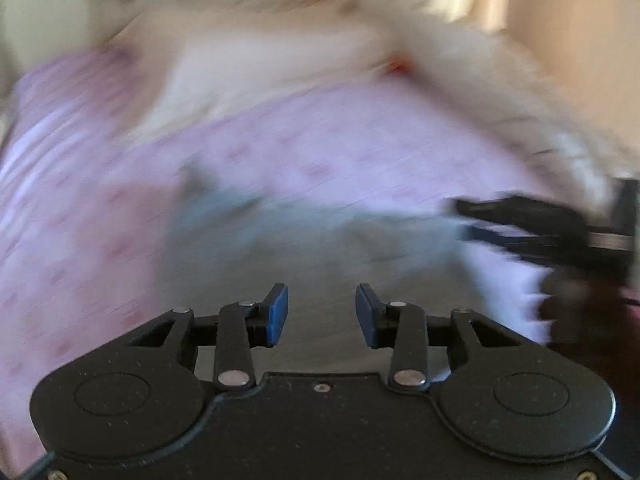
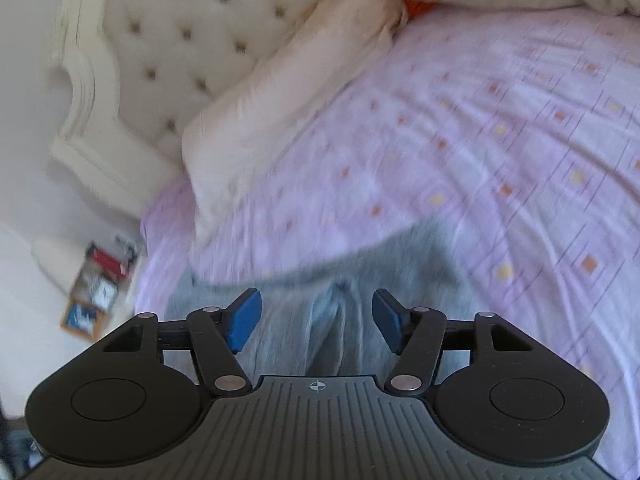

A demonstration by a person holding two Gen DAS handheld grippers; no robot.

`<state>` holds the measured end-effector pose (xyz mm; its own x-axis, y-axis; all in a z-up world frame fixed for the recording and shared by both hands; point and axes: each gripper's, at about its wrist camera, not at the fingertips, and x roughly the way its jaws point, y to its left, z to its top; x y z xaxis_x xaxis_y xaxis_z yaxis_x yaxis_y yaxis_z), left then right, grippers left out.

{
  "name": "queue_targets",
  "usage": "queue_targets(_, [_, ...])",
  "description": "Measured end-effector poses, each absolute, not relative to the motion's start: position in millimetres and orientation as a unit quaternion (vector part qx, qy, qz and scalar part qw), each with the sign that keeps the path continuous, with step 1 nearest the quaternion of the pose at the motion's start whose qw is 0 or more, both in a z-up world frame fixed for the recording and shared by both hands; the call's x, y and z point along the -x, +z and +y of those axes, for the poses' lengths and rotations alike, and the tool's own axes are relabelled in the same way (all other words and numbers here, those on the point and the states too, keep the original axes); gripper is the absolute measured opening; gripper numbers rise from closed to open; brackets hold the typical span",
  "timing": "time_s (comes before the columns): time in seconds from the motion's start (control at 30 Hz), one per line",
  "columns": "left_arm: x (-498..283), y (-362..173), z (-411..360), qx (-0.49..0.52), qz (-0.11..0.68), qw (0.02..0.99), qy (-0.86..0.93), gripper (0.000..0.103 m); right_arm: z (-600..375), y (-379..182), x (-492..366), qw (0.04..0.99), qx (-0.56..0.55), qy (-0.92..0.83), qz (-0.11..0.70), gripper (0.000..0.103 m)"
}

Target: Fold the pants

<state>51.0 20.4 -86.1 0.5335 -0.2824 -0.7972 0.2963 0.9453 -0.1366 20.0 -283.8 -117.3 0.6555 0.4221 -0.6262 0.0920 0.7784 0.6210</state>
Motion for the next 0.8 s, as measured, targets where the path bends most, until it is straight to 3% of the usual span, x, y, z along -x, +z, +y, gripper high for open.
queue_targets(0.17, [-73,-114,65,0.051,0.507,0.853,-0.112,0.046,-258,-122,-16,0.841,-0.264,0.110,0.459,0.062])
queue_targets(0.33, [-73,-122,92,0.138,0.496,0.851,-0.105,0.046,-244,-123,-14,0.843,-0.232,0.107,0.474,0.065])
queue_targets(0.8, [-71,-127,120,0.219,0.474,0.850,-0.071,0.046,-235,-130,-8,0.837,-0.261,0.035,0.480,0.068])
